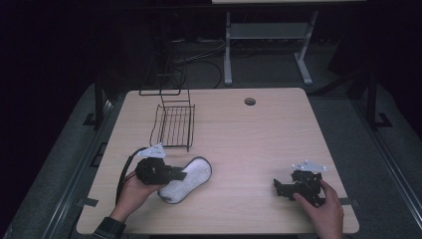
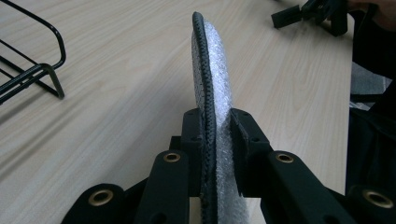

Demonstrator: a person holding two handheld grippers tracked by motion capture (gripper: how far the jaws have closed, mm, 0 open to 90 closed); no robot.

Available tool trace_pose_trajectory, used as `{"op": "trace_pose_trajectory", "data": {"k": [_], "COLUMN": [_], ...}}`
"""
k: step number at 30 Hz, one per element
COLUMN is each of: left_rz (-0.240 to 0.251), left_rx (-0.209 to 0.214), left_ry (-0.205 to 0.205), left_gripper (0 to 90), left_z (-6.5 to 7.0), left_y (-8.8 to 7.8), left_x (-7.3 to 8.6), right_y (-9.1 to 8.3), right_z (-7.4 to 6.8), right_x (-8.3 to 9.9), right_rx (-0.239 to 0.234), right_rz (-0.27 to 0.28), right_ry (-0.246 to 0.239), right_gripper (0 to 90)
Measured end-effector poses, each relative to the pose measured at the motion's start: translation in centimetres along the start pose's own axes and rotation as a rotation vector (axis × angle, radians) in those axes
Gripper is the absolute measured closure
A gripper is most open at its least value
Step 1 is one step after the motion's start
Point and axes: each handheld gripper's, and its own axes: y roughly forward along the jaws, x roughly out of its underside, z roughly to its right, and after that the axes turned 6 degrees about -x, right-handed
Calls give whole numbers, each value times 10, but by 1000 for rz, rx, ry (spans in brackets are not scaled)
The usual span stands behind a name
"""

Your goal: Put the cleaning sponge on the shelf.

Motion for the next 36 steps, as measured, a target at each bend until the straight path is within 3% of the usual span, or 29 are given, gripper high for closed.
{"op": "trace_pose_trajectory", "data": {"k": [15, 36], "left_rz": [40, 95], "left_rx": [10, -41], "left_ry": [-5, -40], "left_gripper": [766, 769], "left_z": [-3, -27], "left_y": [-14, -40], "left_x": [-4, -11], "right_y": [0, 0], "right_z": [0, 0], "right_x": [0, 0], "right_rx": [0, 0], "right_rz": [0, 0], "right_ry": [0, 0], "right_gripper": [0, 0]}}
